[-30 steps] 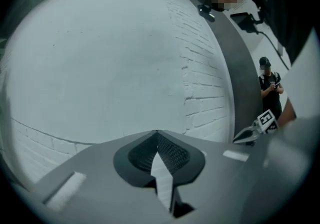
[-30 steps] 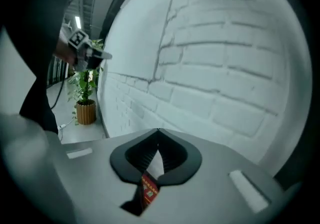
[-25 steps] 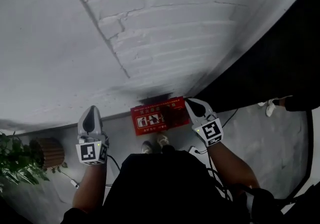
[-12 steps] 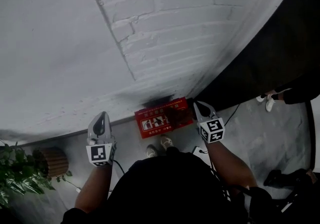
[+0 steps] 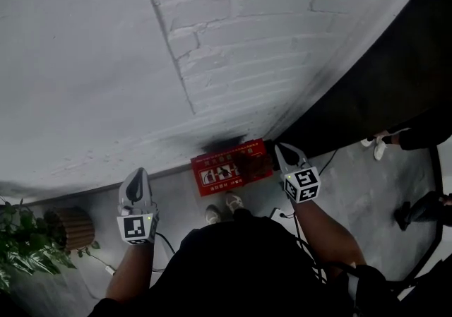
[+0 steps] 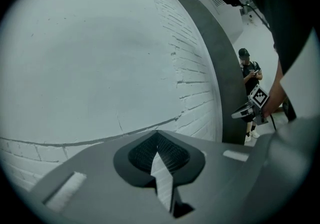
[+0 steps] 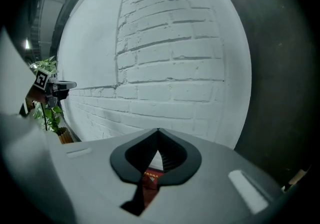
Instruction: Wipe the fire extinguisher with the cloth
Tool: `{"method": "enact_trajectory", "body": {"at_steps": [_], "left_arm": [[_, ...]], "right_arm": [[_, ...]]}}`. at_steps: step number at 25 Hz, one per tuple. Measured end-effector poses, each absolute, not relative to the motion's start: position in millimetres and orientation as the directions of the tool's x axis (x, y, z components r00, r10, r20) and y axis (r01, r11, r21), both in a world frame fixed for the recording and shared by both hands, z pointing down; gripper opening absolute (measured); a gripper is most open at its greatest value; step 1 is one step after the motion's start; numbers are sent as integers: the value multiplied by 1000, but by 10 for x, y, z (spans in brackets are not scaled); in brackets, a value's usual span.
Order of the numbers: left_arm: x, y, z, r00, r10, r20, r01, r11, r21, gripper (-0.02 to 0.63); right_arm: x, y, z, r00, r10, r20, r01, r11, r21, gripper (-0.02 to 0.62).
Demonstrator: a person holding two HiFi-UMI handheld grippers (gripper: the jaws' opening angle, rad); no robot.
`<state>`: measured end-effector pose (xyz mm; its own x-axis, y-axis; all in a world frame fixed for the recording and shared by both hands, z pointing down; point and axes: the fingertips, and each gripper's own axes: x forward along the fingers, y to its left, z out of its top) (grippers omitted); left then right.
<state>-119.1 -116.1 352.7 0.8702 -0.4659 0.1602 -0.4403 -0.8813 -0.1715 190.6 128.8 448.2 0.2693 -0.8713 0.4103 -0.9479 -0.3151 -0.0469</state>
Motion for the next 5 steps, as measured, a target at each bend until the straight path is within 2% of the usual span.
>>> {"method": "enact_trajectory", "body": {"at_steps": [5], "left_arm": [[-1182,-1173,3519,869,-472,150,-442,-876,-194,0]], "right_arm": [[1829,1347,4510,247,-865,436,-953,-298,-51,0]]}}
